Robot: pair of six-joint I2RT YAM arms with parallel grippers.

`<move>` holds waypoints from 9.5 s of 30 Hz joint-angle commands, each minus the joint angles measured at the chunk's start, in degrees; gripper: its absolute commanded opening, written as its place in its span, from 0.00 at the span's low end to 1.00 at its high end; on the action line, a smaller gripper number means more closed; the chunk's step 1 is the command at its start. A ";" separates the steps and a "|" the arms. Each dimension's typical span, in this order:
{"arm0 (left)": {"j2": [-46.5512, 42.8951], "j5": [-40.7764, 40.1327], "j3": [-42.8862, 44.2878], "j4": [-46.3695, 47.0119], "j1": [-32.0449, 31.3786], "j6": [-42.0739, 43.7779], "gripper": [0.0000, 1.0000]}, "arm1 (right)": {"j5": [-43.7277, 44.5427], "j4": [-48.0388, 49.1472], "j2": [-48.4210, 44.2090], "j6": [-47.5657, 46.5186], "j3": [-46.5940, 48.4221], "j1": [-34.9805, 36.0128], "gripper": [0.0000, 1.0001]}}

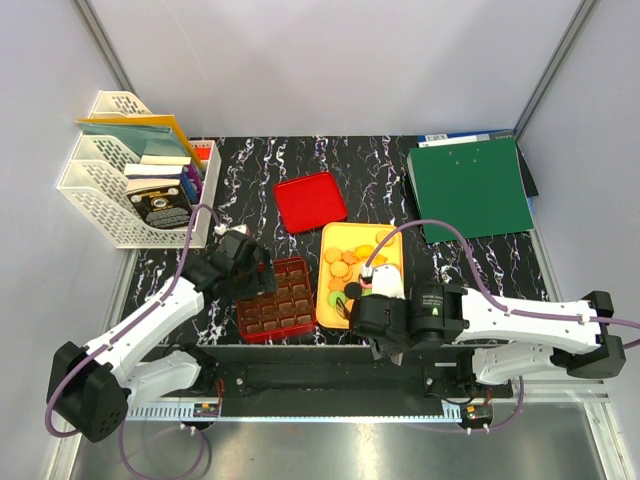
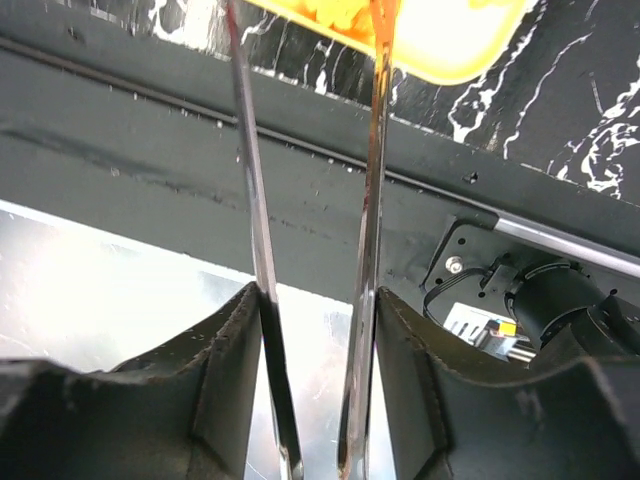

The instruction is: Pack the cookies

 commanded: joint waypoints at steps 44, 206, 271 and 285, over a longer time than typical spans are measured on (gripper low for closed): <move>0.37 -4.32 9.17 -2.03 -0.20 -1.45 0.99 | 16.49 -13.94 10.34 -5.73 19.49 -2.03 0.13; 3.53 5.42 10.49 -0.89 2.96 3.29 0.99 | -5.56 21.40 12.73 -23.50 -10.64 -72.78 0.74; 7.05 9.82 8.38 2.80 2.96 4.87 0.99 | -0.46 31.51 30.75 -14.79 -19.26 -80.78 0.44; 7.93 9.56 9.09 2.80 2.96 3.99 0.99 | -3.44 31.77 28.04 -15.84 -19.43 -80.78 0.00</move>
